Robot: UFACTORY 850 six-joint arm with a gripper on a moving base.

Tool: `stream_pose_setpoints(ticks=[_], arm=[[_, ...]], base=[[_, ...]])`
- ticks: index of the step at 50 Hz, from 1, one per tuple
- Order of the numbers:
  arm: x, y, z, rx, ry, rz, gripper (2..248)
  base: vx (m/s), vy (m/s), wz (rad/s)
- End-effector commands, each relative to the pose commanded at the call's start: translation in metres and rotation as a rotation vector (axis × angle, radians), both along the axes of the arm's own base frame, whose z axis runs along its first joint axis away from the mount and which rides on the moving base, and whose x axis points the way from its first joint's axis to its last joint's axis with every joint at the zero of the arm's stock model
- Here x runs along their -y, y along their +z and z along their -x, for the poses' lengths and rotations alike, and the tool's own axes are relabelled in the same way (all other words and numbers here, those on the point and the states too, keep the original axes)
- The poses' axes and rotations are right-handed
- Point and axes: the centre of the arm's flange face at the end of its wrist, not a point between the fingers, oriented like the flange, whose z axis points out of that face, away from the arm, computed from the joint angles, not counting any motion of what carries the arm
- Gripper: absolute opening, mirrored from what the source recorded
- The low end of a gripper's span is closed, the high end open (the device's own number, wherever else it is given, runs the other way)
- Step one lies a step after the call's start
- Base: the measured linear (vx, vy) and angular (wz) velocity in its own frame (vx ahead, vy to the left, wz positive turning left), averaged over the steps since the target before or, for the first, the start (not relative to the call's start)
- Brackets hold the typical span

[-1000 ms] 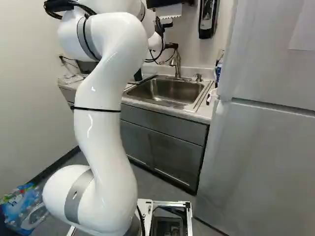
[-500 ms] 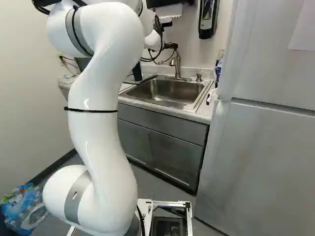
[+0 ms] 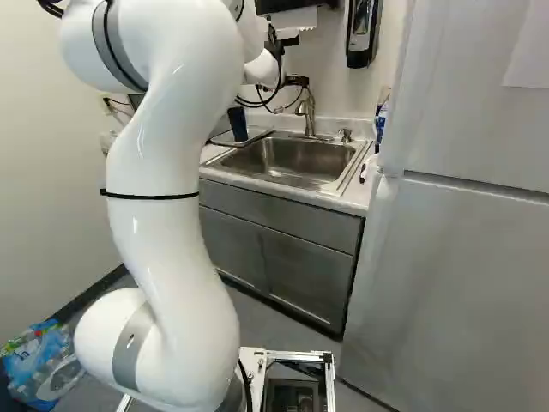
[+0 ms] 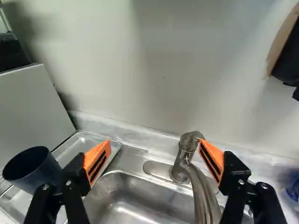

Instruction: Rinse the cup and place it in the tray

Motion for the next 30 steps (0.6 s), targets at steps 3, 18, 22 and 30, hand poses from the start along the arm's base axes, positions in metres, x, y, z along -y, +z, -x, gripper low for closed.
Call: stream_pose_setpoints(ticks=[3,18,22,30], arm=[[0.0,0.0,0.003,-0.002,-0.001,0.0,247],[0.0,0.003,0.021,-0.011,-0.005,-0.002,247],[0.002,0.003,0.027,-0.014,-0.009,-0.002,247],[0.009,0.005,0.04,-0.02,-0.021,-0.003,247]], base=[[0.0,0.0,0.0],[0.0,0.0,0.0],[0.0,0.0,0.0],[0.0,0.0,0.0]])
